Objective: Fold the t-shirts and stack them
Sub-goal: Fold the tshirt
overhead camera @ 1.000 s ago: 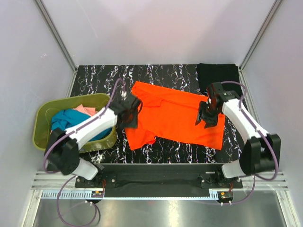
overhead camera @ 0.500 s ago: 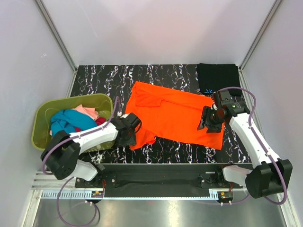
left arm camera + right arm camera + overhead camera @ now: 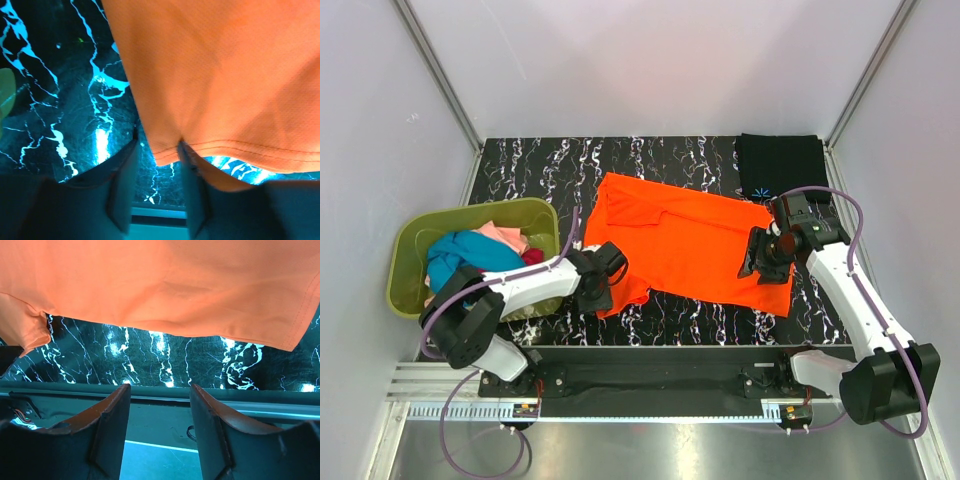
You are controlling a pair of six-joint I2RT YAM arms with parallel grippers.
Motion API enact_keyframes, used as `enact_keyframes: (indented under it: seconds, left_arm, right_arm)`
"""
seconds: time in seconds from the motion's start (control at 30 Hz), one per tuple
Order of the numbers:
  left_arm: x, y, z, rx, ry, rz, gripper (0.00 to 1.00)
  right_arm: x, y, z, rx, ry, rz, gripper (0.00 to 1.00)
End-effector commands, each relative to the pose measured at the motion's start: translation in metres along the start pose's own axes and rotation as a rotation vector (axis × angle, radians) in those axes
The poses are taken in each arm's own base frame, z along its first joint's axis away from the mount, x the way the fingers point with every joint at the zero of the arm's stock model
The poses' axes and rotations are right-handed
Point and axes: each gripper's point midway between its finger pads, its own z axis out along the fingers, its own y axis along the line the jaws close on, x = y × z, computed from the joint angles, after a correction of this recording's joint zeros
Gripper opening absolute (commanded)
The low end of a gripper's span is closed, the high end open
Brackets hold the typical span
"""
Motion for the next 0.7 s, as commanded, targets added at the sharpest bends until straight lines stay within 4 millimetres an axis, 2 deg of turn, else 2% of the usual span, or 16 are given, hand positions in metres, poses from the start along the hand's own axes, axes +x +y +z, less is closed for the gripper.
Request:
enact_keyframes:
  seconds: [0.0, 0.1, 0.13, 0.2, 0.37, 0.4, 0.57, 0.6, 0.63, 0.67]
  left_arm:
    - [0.006, -0.001, 0.005, 0.0, 0.012, -0.039, 0.31]
    - [-0.001, 0.002, 0.001, 0.007, -0.04, -0.054, 0.17]
    - [-0.006, 0.002, -0.006, 0.022, -0.067, -0.058, 0.09]
    - [-0.021, 0.001, -0.017, 0.014, -0.127, -0.035, 0.01]
    - [-0.055, -0.007, -0.045, -0.005, -0.225, 0.04, 0.0]
    - [-0.064, -0.012, -0.056, 0.001, -0.24, 0.065, 0.0]
    - [-0.088, -0.025, -0.079, -0.001, -0.286, 0.124, 0.0]
    - [-0.091, -0.027, -0.08, -0.002, -0.289, 0.139, 0.0]
    - [-0.095, -0.031, -0.084, 0.007, -0.299, 0.144, 0.0]
    - [-0.095, -0.032, -0.085, 0.01, -0.3, 0.149, 0.0]
  right_arm:
    - [-0.001, 0.006, 0.0, -0.024, -0.004, -0.008, 0.58]
    - [-0.003, 0.006, 0.001, -0.022, -0.001, -0.005, 0.58]
    - [-0.002, 0.006, 0.003, -0.02, 0.003, -0.004, 0.58]
    - [0.0, 0.003, 0.008, -0.006, 0.019, -0.003, 0.58]
    - [-0.002, -0.01, 0.018, 0.077, 0.029, 0.04, 0.59]
    - [-0.002, -0.011, 0.02, 0.089, 0.032, 0.063, 0.67]
    - [-0.007, -0.011, 0.035, 0.095, -0.002, 0.345, 0.72]
    - [0.0, -0.017, 0.041, 0.094, 0.003, 0.407, 0.72]
    - [-0.007, -0.026, 0.044, 0.087, -0.015, 0.521, 0.67]
    - [-0.004, -0.034, 0.047, 0.085, 0.0, 0.589, 0.64]
